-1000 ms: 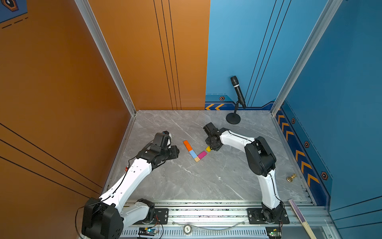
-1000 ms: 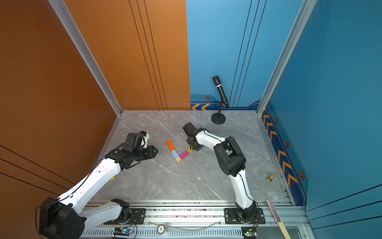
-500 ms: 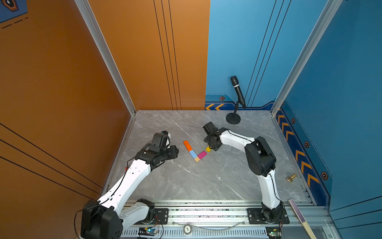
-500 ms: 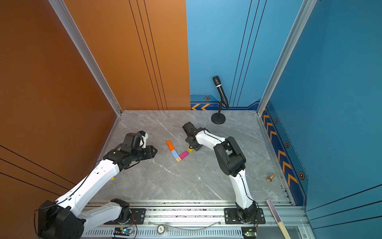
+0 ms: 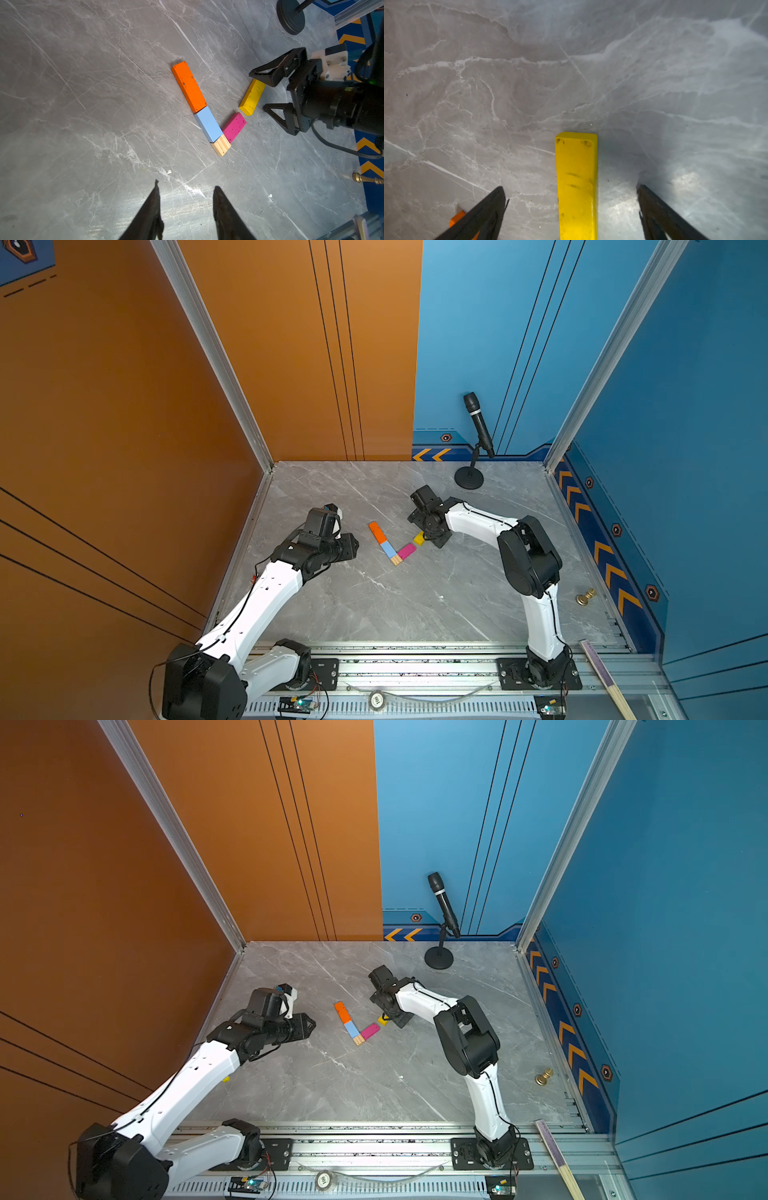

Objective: Assemble the letter v with building blocks
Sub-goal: Assemble the building block at the center of the board.

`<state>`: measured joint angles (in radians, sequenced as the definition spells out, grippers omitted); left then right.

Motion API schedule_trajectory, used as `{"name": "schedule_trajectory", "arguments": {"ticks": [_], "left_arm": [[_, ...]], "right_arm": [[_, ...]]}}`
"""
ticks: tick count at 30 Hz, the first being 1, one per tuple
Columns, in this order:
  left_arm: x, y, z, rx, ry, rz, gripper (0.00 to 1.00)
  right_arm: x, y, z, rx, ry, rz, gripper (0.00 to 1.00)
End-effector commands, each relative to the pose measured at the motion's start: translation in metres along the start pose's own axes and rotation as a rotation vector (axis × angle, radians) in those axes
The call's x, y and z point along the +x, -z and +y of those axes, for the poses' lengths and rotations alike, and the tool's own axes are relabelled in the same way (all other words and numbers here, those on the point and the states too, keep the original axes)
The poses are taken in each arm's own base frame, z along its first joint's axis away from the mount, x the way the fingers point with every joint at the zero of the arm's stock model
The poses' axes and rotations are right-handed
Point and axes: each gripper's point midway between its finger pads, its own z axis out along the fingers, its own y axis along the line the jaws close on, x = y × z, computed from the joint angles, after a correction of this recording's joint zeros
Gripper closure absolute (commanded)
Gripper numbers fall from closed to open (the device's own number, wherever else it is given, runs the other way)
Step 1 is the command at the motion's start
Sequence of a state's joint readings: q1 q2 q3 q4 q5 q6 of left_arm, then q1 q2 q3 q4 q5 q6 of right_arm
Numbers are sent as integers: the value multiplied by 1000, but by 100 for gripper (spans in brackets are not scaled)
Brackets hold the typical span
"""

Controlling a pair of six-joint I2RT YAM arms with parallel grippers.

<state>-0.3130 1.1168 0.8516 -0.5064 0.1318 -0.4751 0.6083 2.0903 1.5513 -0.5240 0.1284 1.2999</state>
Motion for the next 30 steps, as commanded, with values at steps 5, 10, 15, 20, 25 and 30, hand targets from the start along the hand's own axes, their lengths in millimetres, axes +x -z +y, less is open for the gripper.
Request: {"name": "schedule_trajectory", "arguments": {"ticks": [5, 10, 15, 20, 25, 30], "left_arm": [[6, 5, 3, 3, -1, 10, 57], [6, 6, 3, 5, 2, 10, 57], [6, 4, 4, -2, 9, 16, 57], [8, 1, 5, -10, 31, 27, 57], [2, 0, 5, -22, 41, 17, 58], [-3, 1, 4, -34, 46, 4, 60]], "right_arm": [[-11, 45, 9, -85, 44, -31, 1], [-31, 68, 4, -146, 70, -56, 1], [-52, 71, -5, -199, 124, -12, 11], [-53, 56, -5, -218, 240, 92, 19], [-42, 30, 1, -213, 343, 208, 28], [-42, 13, 10, -225, 384, 216, 32]]}}
